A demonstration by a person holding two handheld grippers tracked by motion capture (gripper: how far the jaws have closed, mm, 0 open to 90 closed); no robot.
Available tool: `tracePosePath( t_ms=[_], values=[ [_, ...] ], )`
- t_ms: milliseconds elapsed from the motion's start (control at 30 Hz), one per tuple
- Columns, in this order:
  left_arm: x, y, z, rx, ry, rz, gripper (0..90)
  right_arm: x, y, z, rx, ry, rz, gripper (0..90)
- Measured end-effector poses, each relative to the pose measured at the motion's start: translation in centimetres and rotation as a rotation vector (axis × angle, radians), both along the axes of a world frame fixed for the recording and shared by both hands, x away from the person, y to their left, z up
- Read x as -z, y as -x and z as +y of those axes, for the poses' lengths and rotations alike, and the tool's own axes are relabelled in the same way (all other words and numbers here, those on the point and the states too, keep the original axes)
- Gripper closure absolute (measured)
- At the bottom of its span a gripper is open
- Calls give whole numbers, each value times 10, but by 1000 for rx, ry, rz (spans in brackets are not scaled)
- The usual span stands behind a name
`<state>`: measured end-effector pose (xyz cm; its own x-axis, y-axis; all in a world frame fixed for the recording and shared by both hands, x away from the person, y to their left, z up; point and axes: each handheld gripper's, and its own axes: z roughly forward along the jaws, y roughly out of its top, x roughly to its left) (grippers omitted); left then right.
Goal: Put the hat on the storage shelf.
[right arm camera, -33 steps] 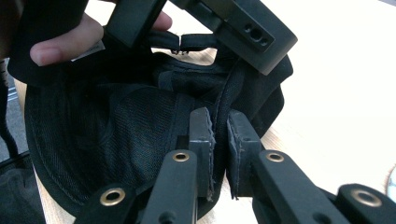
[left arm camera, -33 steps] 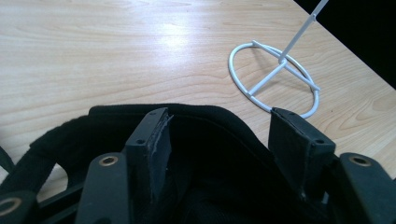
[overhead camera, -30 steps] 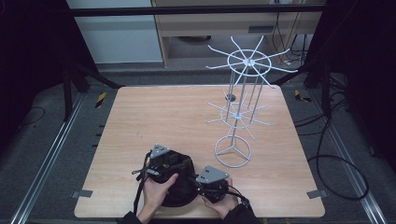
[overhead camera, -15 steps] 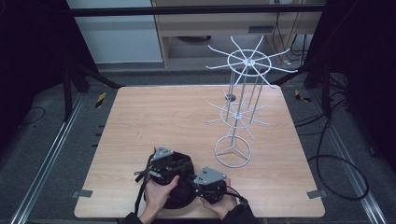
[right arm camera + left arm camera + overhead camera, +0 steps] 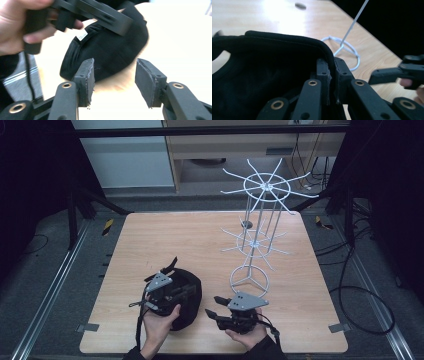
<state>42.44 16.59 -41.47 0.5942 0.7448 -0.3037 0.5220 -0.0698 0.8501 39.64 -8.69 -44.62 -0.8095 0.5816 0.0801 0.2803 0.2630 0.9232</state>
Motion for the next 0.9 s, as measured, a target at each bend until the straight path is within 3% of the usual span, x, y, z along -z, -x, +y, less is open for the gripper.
tracePosePath(
  t_ms=[33,133,267,467,567,800,900],
  values=[
    [-8,3,5,11,19,-32,836,1,-1,-3,10,0,3,484],
    [-15,7,8,24,32,-67,837,3,-3,-6,21,1,11,478],
    [-28,15,8,55,57,-118,837,8,-5,0,-12,-4,36,467],
    [-29,20,-2,106,59,-127,838,9,-7,8,-60,-42,56,439],
    [-28,24,-9,145,52,-140,838,9,-11,9,-86,-93,78,420],
    [-32,25,-8,189,95,-158,840,13,-18,8,-96,-160,122,433],
    [-33,26,-9,205,110,-170,841,12,-20,6,-114,-195,145,548]
  ],
)
